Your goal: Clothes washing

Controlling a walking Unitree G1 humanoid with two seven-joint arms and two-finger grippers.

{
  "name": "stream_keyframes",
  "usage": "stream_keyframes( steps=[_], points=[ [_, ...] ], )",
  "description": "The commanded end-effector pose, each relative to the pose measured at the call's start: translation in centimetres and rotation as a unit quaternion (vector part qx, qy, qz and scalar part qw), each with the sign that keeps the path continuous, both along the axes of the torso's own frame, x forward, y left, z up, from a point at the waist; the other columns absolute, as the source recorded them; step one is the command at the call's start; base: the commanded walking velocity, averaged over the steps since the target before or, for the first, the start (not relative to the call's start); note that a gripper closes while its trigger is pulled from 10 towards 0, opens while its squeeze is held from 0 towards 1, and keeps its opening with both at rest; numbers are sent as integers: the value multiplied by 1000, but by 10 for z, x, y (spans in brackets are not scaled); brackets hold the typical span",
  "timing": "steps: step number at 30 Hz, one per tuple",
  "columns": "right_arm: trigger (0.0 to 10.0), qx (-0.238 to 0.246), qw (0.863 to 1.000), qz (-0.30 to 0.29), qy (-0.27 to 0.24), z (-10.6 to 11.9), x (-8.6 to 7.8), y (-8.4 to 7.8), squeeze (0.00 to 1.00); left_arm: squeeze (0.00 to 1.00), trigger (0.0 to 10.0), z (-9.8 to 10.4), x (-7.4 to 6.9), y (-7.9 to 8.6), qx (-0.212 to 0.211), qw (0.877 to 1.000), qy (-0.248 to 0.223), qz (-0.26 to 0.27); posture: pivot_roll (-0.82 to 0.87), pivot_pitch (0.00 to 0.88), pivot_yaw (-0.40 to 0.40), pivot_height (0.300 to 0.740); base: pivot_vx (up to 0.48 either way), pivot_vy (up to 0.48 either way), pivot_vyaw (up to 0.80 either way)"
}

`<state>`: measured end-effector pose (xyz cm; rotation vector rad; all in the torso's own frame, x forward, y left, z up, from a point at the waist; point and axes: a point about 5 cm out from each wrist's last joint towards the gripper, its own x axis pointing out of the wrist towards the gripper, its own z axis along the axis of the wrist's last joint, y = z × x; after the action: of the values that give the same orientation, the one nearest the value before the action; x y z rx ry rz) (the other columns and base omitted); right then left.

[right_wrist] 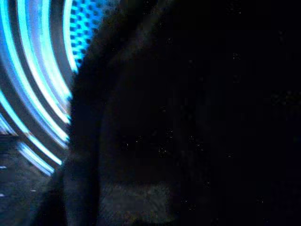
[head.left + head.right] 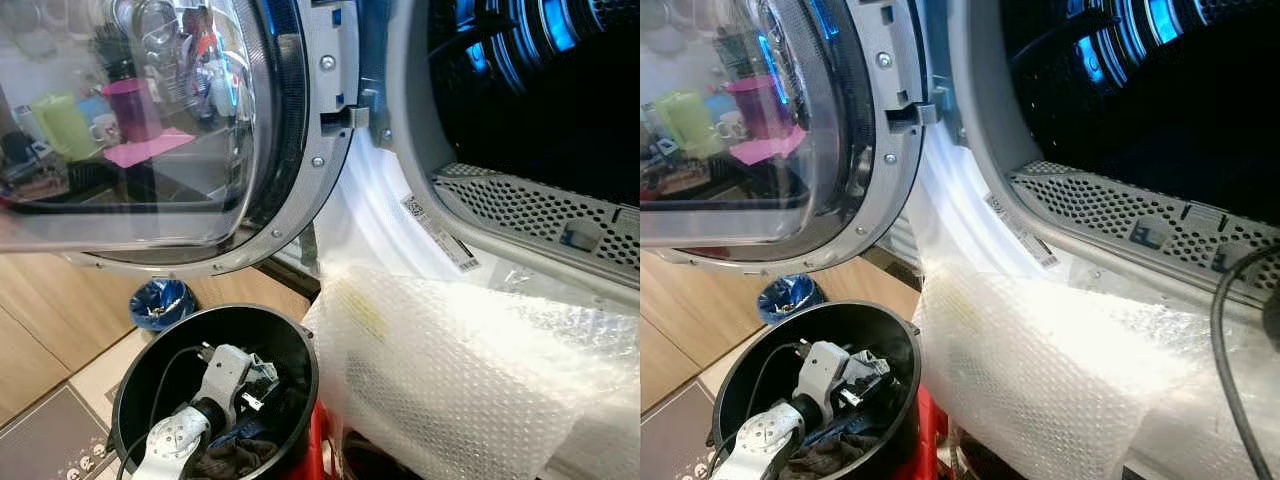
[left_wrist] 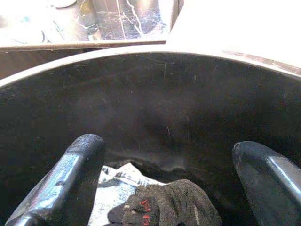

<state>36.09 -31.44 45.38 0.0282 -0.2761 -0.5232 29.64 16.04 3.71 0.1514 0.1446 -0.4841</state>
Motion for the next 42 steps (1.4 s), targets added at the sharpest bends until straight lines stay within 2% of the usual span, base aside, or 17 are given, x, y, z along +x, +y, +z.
stream_keyframes(
  steps=[1,3,8,10,11,16,17,18,19,21,25,31,34,36,39,41,42],
  points=[
    [10000,-30,999,6,-21,21,-8,4,1000,0,10000,-5,-4,6,7,1000,15,0,11,29,128,740,0,0,0],
    [10000,-76,997,18,-1,23,-7,7,1000,0,10000,-5,-5,6,8,1000,17,-5,4,18,130,740,0,0,0],
    [10000,-95,995,38,2,27,-11,6,1000,0,10000,-4,-4,6,6,1000,17,-7,-3,19,137,740,0,0,0],
    [10000,-115,992,36,21,25,-11,3,1000,0,10000,-4,-4,5,4,1000,19,-11,-5,16,140,740,0,0,0],
    [10000,-140,989,23,44,20,-13,-3,1000,0,10000,-4,-4,5,3,1000,20,-13,-10,17,144,740,0,0,0],
    [10000,-125,991,0,40,18,-22,-19,1000,0,10000,-5,-4,4,3,1000,24,-19,-19,14,148,740,0,0,0],
    [10000,-95,995,-5,24,19,-27,-25,1000,0,10000,-5,-4,3,3,999,26,-22,-20,8,152,740,0,0,0],
    [10000,-84,996,-3,14,20,-28,-25,0,0,10000,-5,-4,3,3,999,26,-23,-20,7,152,740,0,0,0],
    [10000,-77,997,4,8,21,-28,-24,0,0,10000,-5,-4,3,2,999,26,-23,-21,9,153,740,0,0,0],
    [10000,-59,996,57,-24,27,-30,-10,0,0,10000,-4,-3,3,2,999,25,-24,-17,12,152,740,0,0,0],
    [10000,-30,996,81,-37,28,-39,0,0,0,10000,-4,-3,3,2,999,25,-24,-14,18,154,740,0,0,0],
    [10000,-14,989,125,-72,26,-71,25,0,0,10000,-3,-3,5,2,999,27,-25,-15,31,162,740,0,0,0],
    [10000,-48,990,122,-46,9,-81,34,0,0,10000,-3,-3,6,4,999,28,-27,-18,38,161,740,0,0,0],
    [10000,-67,996,51,-23,-6,-94,23,0,0,10000,-2,-2,6,6,999,27,-30,-21,47,164,740,0,0,0],
    [10000,-50,998,44,-16,-18,-103,20,0,0,10000,-2,-3,5,6,999,28,-32,-22,51,164,740,0,0,0],
    [10000,-45,998,50,-13,-26,-109,25,0,0,10000,-3,-3,6,7,999,29,-32,-22,54,167,740,0,0,0],
    [10000,-68,995,70,0,-32,-111,35,0,0,10000,-3,-3,6,7,999,30,-31,-24,55,169,740,0,0,0]
  ],
)
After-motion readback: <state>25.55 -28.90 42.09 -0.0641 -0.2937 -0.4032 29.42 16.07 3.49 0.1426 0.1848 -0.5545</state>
